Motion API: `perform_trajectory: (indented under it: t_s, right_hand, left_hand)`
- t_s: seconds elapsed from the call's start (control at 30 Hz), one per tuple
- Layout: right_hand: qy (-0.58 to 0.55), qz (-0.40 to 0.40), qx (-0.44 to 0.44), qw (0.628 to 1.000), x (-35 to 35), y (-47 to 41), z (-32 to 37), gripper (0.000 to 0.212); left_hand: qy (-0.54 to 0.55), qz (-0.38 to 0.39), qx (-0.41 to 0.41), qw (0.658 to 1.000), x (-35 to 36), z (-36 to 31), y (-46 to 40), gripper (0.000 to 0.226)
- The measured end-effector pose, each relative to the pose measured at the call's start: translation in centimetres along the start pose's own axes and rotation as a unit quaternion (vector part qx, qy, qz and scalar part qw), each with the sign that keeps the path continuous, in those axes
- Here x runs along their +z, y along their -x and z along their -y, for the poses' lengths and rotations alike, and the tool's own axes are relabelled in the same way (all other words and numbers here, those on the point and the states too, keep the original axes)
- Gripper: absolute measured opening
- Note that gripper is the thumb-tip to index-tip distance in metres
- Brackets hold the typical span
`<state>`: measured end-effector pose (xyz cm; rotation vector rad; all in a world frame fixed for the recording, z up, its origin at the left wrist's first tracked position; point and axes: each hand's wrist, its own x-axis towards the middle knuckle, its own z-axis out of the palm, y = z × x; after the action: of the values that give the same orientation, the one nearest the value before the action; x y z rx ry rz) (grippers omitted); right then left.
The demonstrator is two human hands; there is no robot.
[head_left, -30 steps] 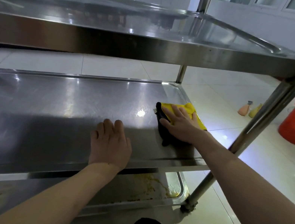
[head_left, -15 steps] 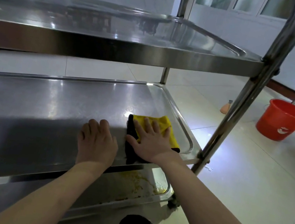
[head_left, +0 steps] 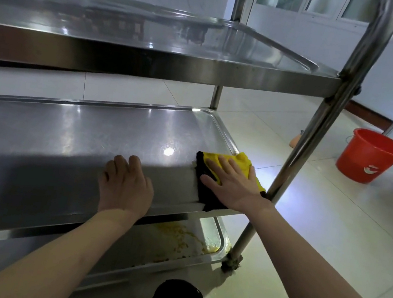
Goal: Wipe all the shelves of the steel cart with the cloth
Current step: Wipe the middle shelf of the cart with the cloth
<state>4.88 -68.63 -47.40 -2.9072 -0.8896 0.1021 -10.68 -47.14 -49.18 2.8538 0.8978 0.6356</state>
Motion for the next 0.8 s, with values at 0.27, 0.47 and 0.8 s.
perform_trajectory:
  t_s: [0.27,0.47,0.8]
  right_hand:
    - [0.006,-0.002,0.005,1.000,0.6,0.2,-0.2,0.071]
    - [-0.001,-0.014,-0.012,1.000,0.5,-2.0,0.3,0.066]
    - [-0.026,0.029,-0.017,0.999,-0.4,-7.4,5.1,0.054]
  left_hand:
    - [0.005,0.011,0.006,1.000,-0.1,-0.3,0.2,0.015]
    - [-0.012,0.024,0.028,0.999,0.2,-0.3,0.1,0.014]
    - [-0.017,-0.009,0.039,0.999,0.3,-0.3,0.1,0.015]
